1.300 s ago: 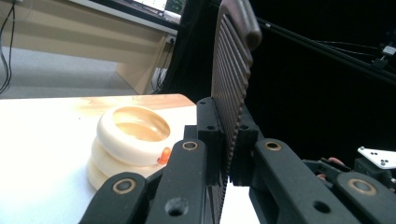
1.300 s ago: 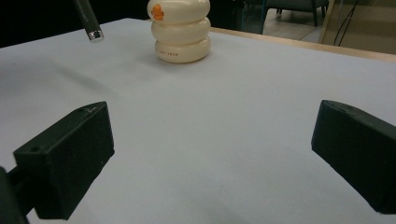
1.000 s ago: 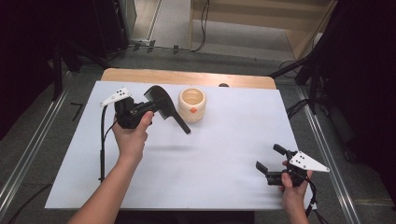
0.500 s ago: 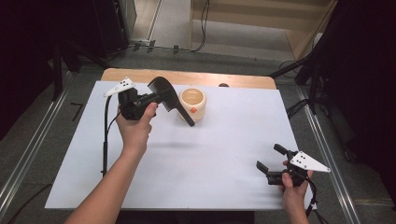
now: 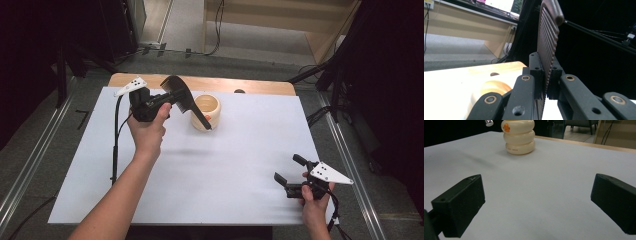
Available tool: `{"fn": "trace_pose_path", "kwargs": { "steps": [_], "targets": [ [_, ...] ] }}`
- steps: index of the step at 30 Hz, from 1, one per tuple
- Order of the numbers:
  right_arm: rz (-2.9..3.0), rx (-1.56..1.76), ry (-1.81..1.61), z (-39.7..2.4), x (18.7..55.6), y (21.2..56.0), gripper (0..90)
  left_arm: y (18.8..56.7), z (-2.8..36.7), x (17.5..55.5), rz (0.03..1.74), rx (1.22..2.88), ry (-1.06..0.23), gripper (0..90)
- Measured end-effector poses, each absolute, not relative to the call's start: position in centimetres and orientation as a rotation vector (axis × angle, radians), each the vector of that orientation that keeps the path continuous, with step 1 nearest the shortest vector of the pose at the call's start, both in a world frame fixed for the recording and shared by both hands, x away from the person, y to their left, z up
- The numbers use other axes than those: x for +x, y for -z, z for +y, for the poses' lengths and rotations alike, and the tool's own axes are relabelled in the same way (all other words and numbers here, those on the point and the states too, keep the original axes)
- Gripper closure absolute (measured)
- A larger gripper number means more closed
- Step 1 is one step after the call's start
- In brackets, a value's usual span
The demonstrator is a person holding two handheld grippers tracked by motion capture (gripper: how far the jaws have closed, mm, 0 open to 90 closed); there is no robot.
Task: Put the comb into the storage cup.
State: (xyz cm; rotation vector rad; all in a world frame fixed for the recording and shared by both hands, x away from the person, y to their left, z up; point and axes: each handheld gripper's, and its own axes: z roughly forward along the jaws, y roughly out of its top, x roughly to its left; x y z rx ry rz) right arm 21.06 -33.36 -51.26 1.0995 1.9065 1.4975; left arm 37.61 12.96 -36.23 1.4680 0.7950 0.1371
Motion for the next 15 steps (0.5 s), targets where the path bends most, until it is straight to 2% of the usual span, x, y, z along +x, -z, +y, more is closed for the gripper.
{"fn": "trace_pose_path", "kwargs": {
  "steps": [15],
  "targets": [
    [1.909, 1.093, -1.502, -33.3, 21.1, 51.3, 0.0, 35.8, 12.9, 39.4, 0.816, 1.440, -0.146, 86.2]
  ]
}}
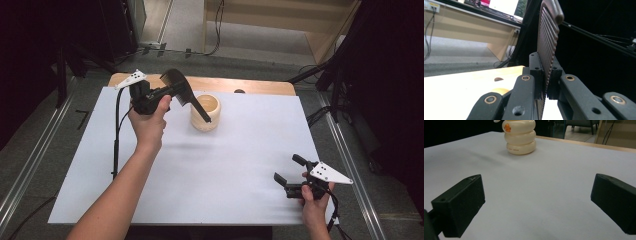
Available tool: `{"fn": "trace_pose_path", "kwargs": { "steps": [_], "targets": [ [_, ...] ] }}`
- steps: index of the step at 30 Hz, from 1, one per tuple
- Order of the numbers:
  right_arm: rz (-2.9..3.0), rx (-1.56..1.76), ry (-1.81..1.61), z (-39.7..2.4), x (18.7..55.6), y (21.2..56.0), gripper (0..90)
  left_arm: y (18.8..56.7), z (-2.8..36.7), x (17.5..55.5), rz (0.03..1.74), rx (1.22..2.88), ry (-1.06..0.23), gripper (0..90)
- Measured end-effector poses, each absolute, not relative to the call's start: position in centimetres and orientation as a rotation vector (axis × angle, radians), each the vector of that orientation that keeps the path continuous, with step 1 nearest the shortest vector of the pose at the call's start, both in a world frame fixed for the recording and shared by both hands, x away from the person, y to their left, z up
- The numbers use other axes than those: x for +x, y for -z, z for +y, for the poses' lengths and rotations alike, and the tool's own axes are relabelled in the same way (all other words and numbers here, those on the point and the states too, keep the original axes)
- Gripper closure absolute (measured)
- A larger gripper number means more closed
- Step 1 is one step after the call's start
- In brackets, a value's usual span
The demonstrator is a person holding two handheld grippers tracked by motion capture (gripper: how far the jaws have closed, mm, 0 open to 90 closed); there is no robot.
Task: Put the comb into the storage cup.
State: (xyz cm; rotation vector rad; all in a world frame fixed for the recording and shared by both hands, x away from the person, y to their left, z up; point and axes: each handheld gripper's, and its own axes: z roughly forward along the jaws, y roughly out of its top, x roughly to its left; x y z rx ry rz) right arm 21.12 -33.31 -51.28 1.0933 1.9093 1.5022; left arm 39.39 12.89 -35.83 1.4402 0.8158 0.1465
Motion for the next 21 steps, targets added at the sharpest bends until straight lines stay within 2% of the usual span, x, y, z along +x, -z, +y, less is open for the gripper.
{"fn": "trace_pose_path", "kwargs": {
  "steps": [21],
  "targets": [
    [1.912, 1.093, -1.506, -33.3, 21.1, 51.3, 0.0, 35.4, 12.5, 41.7, 0.847, 1.424, -0.177, 86.2]
  ]
}}
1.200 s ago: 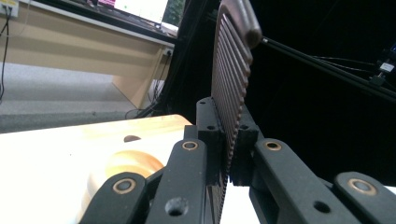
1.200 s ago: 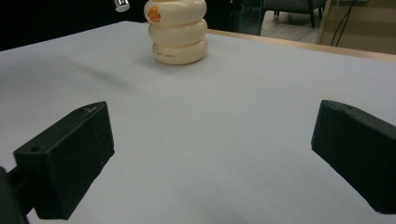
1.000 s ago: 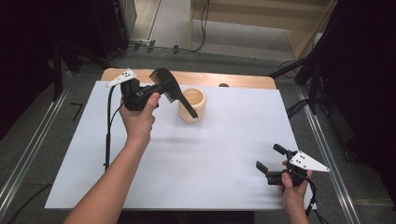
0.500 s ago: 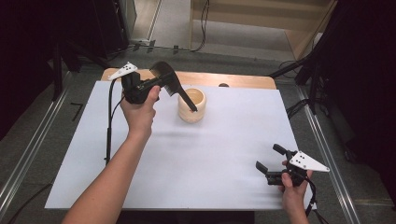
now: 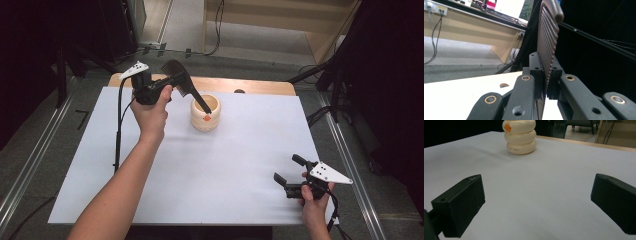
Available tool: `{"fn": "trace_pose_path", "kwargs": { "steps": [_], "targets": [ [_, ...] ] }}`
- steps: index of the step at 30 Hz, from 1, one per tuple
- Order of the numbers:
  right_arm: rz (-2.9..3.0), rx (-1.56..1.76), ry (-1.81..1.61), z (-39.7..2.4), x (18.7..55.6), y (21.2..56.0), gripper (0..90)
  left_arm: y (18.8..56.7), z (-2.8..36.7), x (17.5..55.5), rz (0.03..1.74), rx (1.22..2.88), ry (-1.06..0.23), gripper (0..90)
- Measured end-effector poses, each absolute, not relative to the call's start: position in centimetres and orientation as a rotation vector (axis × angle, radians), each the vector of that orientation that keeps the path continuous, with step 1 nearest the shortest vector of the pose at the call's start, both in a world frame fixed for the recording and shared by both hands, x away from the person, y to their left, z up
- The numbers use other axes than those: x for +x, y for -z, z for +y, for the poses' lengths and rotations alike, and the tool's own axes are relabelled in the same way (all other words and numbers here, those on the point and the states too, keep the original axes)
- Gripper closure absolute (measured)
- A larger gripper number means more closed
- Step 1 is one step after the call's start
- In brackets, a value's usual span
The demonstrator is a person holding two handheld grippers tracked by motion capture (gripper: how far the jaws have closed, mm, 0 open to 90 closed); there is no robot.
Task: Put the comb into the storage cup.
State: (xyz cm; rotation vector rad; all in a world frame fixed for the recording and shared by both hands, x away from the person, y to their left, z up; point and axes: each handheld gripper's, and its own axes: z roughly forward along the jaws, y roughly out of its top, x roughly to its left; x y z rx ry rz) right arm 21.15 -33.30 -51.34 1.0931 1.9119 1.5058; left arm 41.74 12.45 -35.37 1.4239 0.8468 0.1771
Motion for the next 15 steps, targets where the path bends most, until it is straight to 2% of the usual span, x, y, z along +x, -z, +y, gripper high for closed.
{"fn": "trace_pose_path", "kwargs": {
  "steps": [15],
  "targets": [
    [1.911, 1.102, -1.508, -33.3, 21.1, 51.4, 0.0, 35.5, 12.2, 43.2, 0.878, 1.415, -0.213, 86.2]
  ]
}}
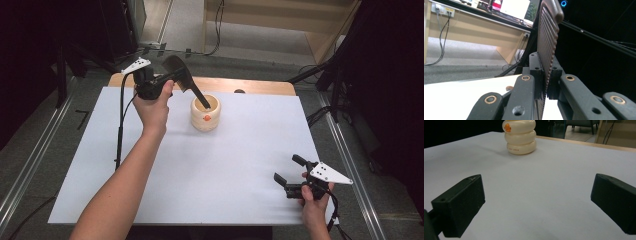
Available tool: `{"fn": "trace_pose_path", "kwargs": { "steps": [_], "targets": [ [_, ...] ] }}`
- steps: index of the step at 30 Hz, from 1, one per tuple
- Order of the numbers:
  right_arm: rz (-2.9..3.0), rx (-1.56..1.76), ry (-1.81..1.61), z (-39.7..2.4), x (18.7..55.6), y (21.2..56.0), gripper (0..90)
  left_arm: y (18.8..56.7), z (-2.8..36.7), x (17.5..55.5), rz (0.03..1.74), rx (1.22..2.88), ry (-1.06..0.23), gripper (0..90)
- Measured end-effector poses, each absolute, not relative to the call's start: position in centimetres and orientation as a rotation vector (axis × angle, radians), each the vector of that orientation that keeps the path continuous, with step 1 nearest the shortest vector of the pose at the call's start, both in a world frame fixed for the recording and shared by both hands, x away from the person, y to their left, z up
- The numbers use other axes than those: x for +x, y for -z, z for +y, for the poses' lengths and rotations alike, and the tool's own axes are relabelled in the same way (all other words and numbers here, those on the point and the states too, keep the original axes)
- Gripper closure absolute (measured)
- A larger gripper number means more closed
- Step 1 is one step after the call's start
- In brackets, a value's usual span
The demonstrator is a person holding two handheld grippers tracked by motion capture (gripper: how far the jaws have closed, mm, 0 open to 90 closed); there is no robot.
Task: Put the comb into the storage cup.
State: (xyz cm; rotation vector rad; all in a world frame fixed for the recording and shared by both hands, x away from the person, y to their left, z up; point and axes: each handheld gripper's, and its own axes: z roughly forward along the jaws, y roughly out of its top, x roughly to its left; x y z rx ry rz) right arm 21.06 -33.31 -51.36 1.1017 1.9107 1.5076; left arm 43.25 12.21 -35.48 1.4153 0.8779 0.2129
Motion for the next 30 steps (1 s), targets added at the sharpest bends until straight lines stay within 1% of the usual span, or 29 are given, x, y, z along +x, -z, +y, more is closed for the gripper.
{"fn": "trace_pose_path", "kwargs": {
  "steps": [30],
  "targets": [
    [1.904, 1.099, -1.517, -33.3, 21.1, 51.4, 0.0, 37.3, 11.5, 45.1, 0.923, 1.431, -0.256, 86.2]
  ]
}}
